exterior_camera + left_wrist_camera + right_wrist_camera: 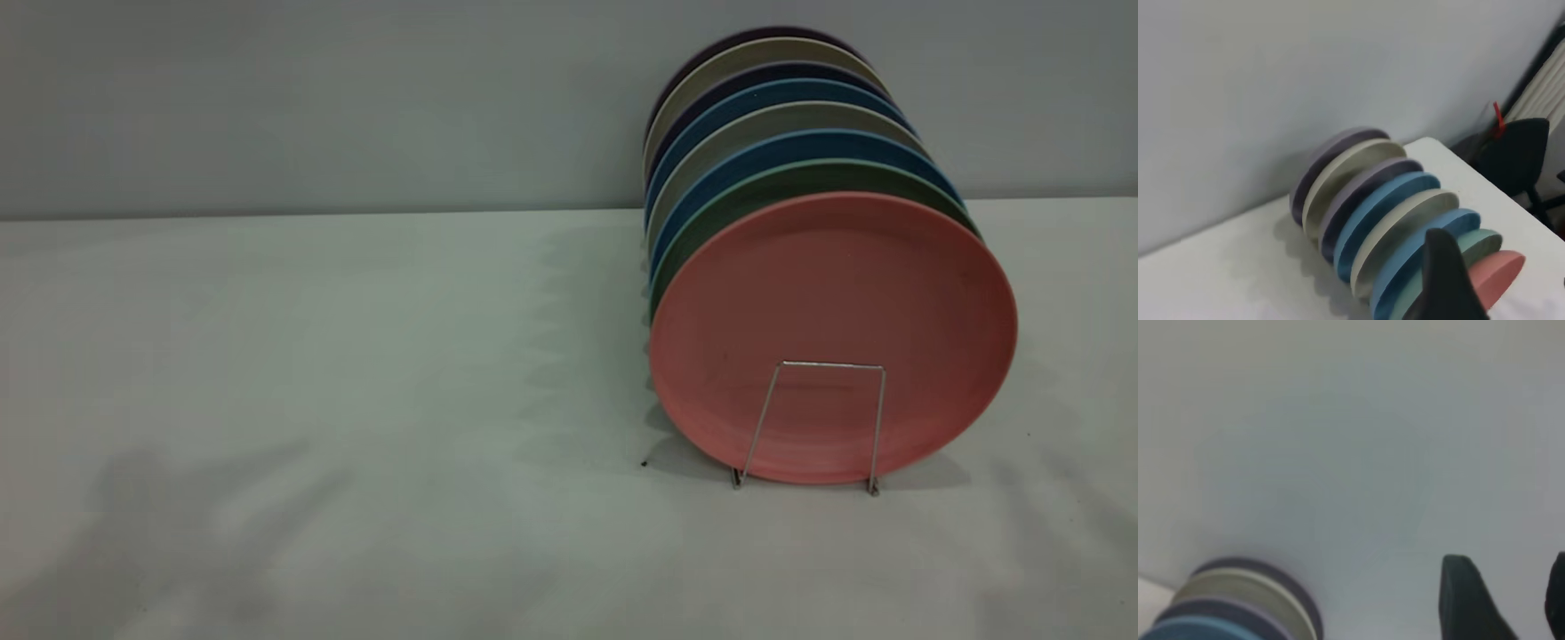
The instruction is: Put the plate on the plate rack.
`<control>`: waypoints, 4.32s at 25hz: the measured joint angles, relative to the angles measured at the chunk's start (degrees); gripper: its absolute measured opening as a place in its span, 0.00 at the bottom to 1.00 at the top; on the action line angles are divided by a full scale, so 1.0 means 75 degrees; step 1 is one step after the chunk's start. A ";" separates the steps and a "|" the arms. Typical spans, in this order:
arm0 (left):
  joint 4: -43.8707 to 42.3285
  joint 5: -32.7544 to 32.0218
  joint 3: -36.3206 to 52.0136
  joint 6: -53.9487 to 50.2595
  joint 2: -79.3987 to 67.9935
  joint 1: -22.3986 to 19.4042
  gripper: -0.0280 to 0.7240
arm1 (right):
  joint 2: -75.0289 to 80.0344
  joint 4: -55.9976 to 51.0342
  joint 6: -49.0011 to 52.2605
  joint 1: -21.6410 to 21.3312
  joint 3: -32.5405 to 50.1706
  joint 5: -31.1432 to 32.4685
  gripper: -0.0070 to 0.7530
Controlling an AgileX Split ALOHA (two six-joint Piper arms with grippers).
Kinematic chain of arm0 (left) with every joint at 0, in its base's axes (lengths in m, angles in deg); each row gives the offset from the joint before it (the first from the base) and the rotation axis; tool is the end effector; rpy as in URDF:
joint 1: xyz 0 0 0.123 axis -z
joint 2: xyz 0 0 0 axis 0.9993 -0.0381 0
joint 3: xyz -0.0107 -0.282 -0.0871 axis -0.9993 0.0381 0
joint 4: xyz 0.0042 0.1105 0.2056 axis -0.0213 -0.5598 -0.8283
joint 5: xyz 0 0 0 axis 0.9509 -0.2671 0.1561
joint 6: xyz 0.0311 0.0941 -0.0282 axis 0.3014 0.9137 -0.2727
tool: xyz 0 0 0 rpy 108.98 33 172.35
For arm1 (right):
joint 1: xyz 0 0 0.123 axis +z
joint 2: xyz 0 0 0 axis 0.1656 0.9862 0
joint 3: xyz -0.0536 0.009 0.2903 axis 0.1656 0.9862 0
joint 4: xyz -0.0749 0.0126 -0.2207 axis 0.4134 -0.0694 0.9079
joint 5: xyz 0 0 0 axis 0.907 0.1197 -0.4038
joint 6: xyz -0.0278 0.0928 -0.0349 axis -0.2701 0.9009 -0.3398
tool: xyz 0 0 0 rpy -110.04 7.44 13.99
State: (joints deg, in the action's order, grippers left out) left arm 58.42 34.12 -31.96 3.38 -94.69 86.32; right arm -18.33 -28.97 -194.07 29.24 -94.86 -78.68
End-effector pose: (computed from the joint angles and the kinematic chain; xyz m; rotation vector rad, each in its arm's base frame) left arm 0.2488 -0.0560 0.3807 0.3797 1.8390 -0.6241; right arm 0.1870 0.0350 0.3887 -0.3165 1.6416 -0.2200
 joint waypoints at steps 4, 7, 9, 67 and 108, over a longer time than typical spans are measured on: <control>-0.0517 -0.0140 0.0000 -0.0548 0.1023 0.0000 0.64 | -0.0431 0.0000 0.0057 0.0451 0.0000 0.0028 0.34; -0.0609 -0.0215 0.0000 -0.0756 0.1610 0.0000 0.64 | -0.0470 0.0000 0.0443 0.0769 0.0000 0.0690 0.32; -0.0748 -0.0267 0.0000 -0.0912 0.1892 0.0000 0.64 | -0.0361 0.0000 0.0778 0.0874 0.0000 0.1394 0.32; -0.7921 -0.3575 0.3285 -0.8238 0.9505 0.0203 0.63 | -0.6186 1.4249 1.6076 0.0878 0.1799 1.1311 0.32; -0.8531 -0.3611 0.4003 -0.7463 0.9505 0.0709 0.63 | -0.7266 1.3932 1.5525 0.0878 0.2587 1.0987 0.32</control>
State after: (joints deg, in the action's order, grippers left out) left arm -5.56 7.04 -1.93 -52.59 -23.40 91.64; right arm -72.82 75.52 -77.63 35.82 -75.46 3.72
